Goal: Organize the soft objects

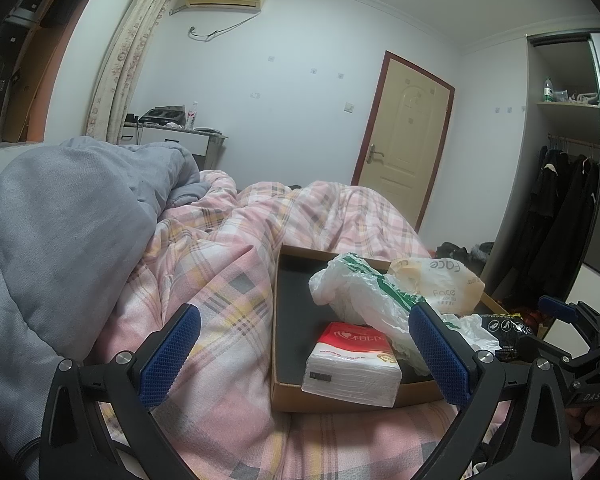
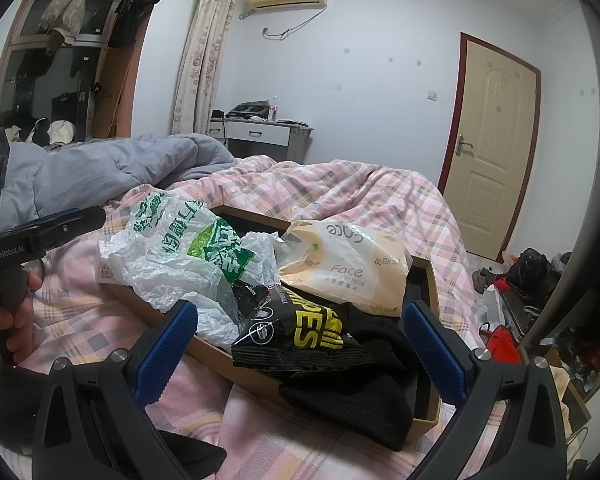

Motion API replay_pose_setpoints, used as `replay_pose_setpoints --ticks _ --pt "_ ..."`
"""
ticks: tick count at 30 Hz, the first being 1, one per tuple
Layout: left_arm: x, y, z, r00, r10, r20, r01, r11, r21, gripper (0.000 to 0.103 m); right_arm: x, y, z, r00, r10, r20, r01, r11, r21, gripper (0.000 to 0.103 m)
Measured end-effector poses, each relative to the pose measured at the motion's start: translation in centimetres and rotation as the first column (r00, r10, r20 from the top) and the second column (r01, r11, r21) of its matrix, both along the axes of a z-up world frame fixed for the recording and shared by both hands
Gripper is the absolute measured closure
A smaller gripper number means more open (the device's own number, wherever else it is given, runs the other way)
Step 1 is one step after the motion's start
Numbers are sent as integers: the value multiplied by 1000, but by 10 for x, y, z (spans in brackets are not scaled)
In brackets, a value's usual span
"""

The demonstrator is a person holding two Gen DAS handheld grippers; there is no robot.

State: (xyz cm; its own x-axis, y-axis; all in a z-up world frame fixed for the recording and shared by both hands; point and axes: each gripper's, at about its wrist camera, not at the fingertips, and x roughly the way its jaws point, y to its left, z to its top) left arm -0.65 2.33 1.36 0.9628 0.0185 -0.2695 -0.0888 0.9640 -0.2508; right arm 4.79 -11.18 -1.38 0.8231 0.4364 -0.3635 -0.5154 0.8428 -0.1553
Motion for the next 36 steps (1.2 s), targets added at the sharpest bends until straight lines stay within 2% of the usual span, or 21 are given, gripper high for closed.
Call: replay_pose_setpoints --ticks 6,8,10,13,15,16,17,19,20,23,24,27,32,35,36 --pt "-2 -2 -3 1000 -26 -13 26 1000 6 0 0 0 0 1000 0 -1 0 1000 1 1" --pt "-7 -3 1 997 -76 -16 76 997 -5 0 0 0 -1 1000 0 -1 0 1000 2 1" --pt "-13 -5 9 985 -167 -30 166 986 -29 0 0 0 -1 1000 -4 -1 4 1000 1 1" --pt "-30 -14 26 934 -354 -50 350 934 -64 0 1 -2 -1 1000 -10 -2 10 1000 8 1" --pt "-42 -27 35 879 -472 -69 468 882 -57 0 1 -4 -1 1000 -19 -5 19 1000 16 1" --pt "-48 -38 39 840 -533 -104 532 846 -40 0 2 -5 -1 1000 -23 -8 23 999 23 1" --pt "-51 -47 40 809 -571 -140 574 819 -21 0 3 -7 -1 1000 -26 -11 27 999 27 1" --pt "-54 -65 38 768 -605 -212 621 784 13 0 5 -10 -1 999 -32 -19 33 999 35 1" --pt "-54 -76 34 739 -621 -261 647 763 17 0 5 -11 -1 999 -35 -24 36 999 40 1" --pt "-53 -92 22 685 -658 -313 688 726 -19 0 6 -13 0 999 -40 -31 41 998 49 1" --pt "-51 -97 17 676 -657 -334 689 724 -29 0 6 -13 0 999 -40 -31 42 998 51 1" --pt "-47 -106 5 669 -631 -394 677 736 -28 0 6 -13 0 999 -40 -31 42 998 50 1" --pt "-36 -103 -5 650 -628 -428 669 740 -70 2 6 -13 0 999 -40 -33 42 998 51 1" --pt "-35 -104 -6 649 -622 -439 670 740 -57 19 6 -13 0 999 -40 -32 42 998 51 1" --pt "-34 -105 -6 649 -620 -442 671 740 -52 29 6 -13 0 999 -40 -32 42 998 51 1"
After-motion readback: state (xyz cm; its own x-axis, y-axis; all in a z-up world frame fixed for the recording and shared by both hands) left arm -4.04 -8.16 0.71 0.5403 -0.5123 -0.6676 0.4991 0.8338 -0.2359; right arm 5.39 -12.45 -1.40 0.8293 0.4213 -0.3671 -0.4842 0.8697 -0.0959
